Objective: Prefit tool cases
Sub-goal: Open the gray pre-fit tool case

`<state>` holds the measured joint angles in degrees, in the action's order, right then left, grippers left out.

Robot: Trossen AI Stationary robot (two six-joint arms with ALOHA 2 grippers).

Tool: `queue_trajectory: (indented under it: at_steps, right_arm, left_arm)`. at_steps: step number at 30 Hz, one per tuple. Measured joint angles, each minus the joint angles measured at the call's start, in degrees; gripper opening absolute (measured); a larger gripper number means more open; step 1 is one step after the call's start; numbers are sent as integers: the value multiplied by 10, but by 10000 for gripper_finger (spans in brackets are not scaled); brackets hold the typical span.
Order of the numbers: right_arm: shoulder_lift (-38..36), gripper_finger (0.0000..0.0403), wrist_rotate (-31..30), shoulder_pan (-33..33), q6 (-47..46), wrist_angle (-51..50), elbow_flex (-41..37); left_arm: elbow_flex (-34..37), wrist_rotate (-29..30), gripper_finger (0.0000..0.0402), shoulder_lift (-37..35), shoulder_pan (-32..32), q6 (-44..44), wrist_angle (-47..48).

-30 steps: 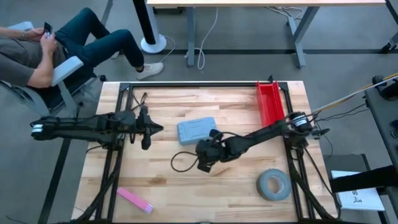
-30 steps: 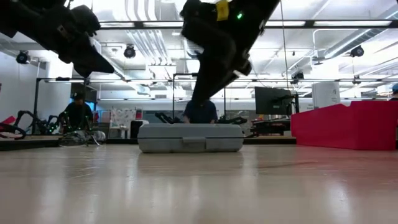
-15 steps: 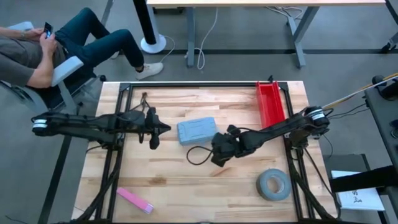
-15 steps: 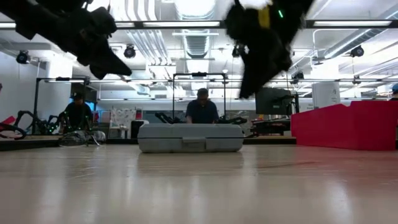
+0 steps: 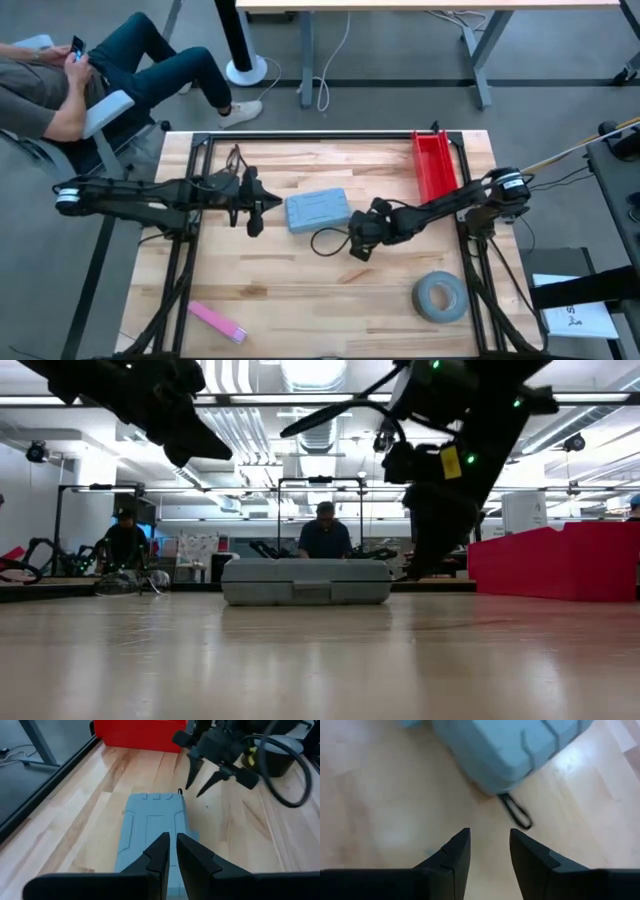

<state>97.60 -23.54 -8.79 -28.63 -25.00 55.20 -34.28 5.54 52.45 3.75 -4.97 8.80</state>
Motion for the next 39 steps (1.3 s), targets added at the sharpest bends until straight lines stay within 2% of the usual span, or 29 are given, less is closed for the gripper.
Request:
queue_trajectory:
  at_steps: [12,26,30,39]
  right_arm:
    - [4,127,-8,50,162,50,-14]
    - [-15,135,0,120,204,61,14]
    - [-19,129,-4,142,204,62,37]
    - [4,119,87,156,250,107,108]
  left_arm:
    - [-5,16,39,2,0,-14,11]
    - [-1,16,39,1,0,-45,30]
    - [-1,42,39,1,0,-46,32]
    - [-1,111,39,-27,0,-45,79]
